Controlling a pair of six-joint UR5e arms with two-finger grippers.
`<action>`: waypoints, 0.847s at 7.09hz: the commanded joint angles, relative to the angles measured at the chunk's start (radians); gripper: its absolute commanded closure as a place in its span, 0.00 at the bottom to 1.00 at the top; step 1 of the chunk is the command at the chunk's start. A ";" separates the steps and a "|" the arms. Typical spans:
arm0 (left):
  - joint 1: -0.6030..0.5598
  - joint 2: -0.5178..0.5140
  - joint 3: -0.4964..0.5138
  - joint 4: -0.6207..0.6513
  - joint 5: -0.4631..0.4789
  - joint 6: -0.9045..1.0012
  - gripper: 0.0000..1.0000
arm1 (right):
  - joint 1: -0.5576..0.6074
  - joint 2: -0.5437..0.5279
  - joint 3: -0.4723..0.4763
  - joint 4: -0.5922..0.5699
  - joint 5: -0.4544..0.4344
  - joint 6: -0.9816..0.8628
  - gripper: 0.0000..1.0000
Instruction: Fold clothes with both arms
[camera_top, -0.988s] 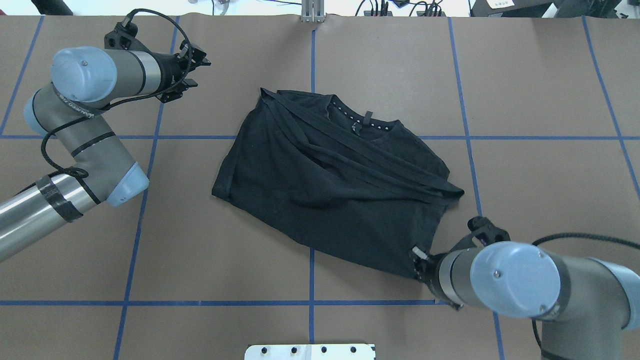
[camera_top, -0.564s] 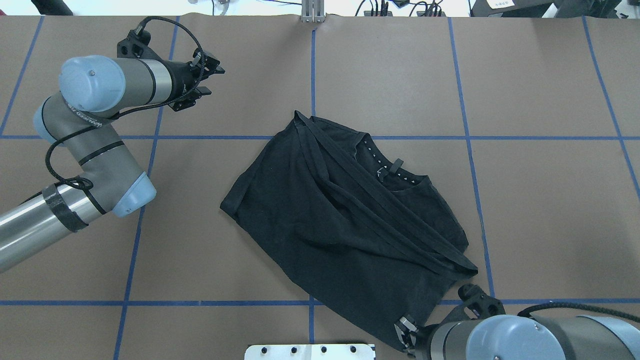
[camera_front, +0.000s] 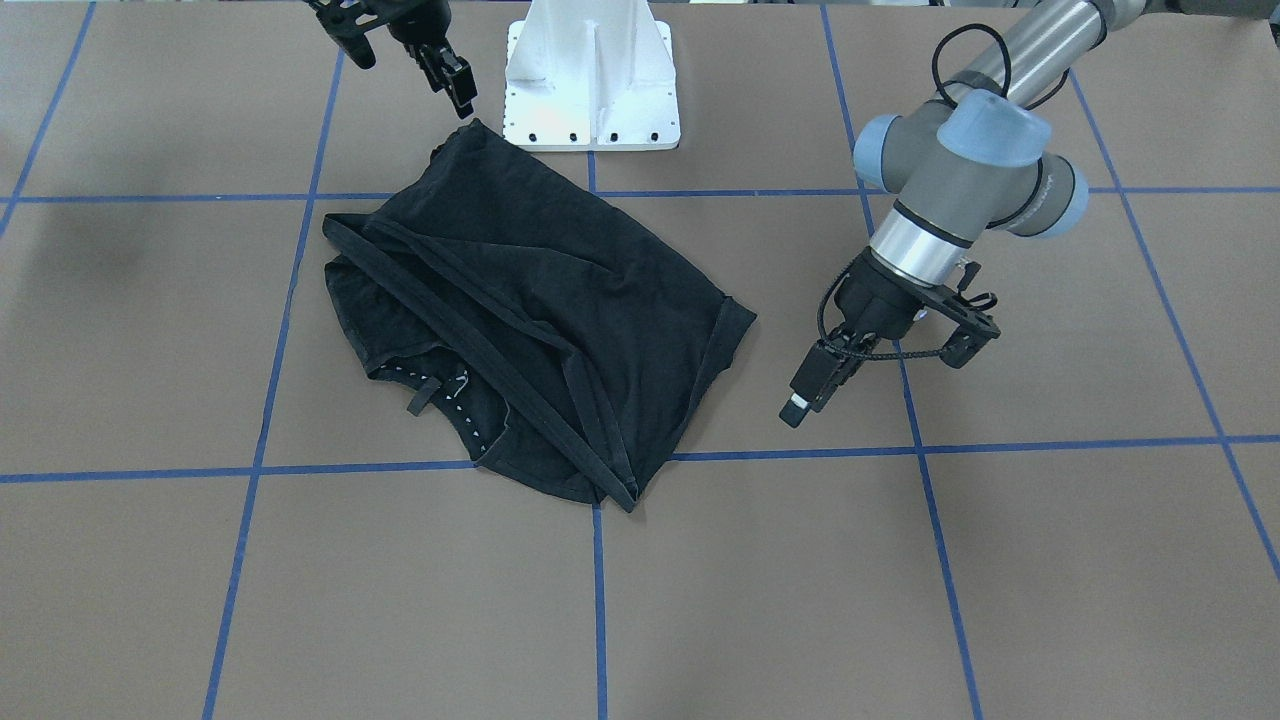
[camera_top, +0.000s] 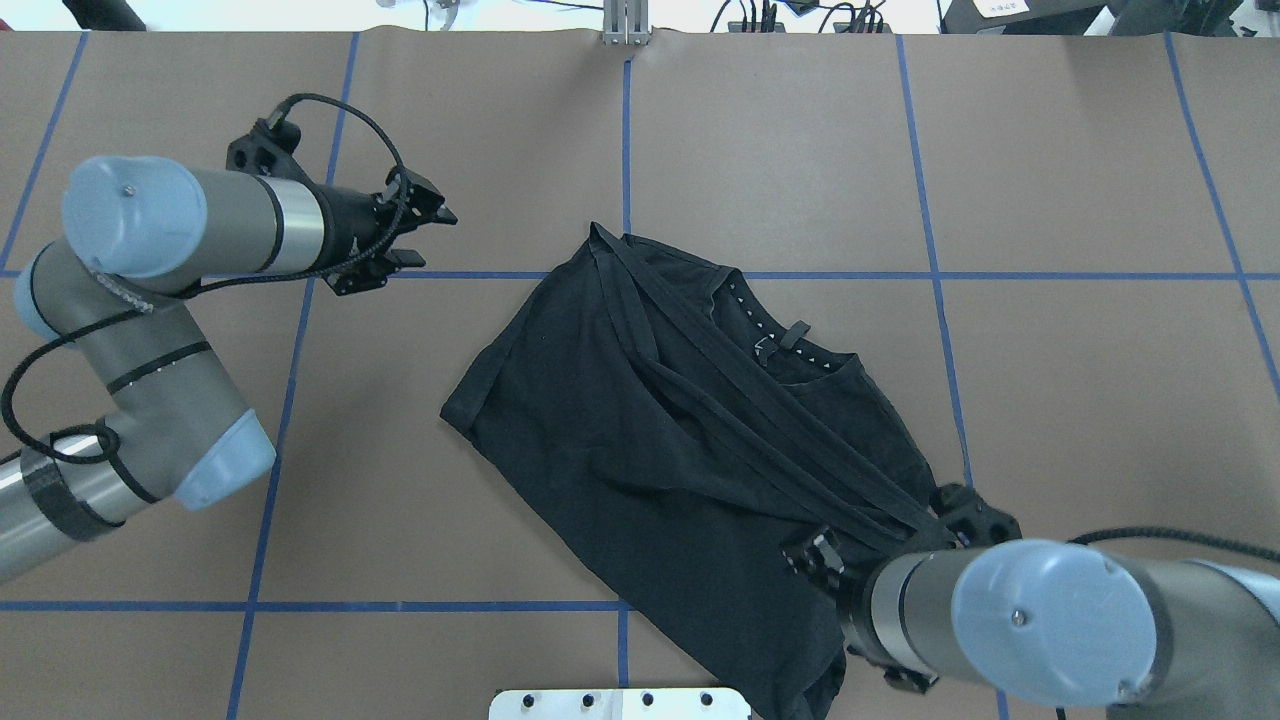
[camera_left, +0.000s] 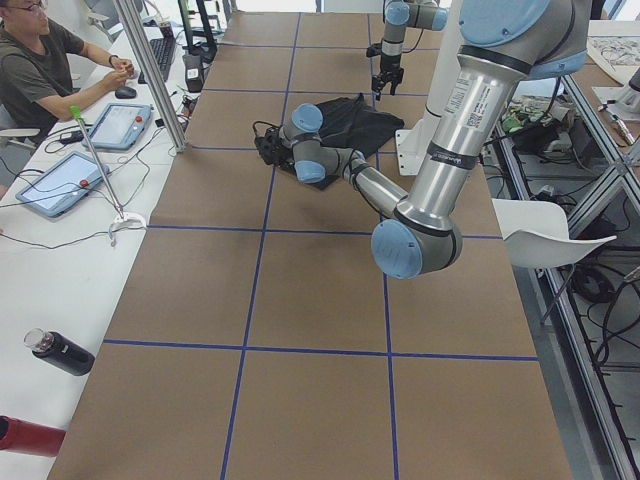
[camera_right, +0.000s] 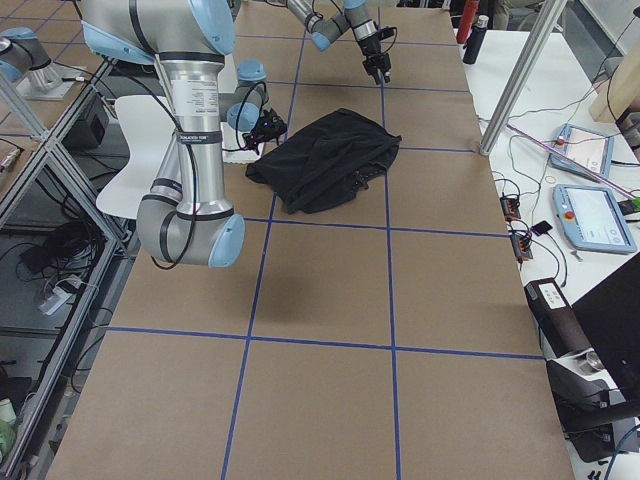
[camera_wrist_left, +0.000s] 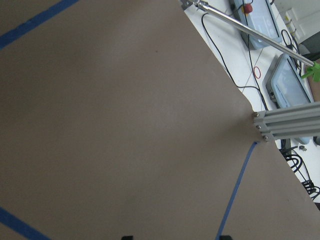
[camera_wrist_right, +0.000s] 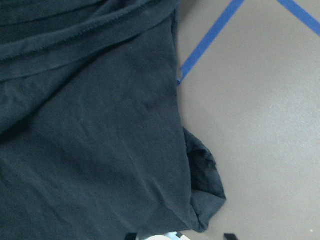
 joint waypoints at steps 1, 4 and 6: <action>0.165 0.063 -0.115 0.170 0.135 -0.027 0.34 | 0.208 0.098 -0.095 -0.002 0.008 -0.162 0.00; 0.275 0.107 -0.101 0.174 0.208 -0.056 0.34 | 0.356 0.180 -0.223 0.006 0.075 -0.319 0.00; 0.280 0.096 -0.075 0.172 0.210 -0.055 0.35 | 0.359 0.181 -0.240 0.007 0.079 -0.337 0.00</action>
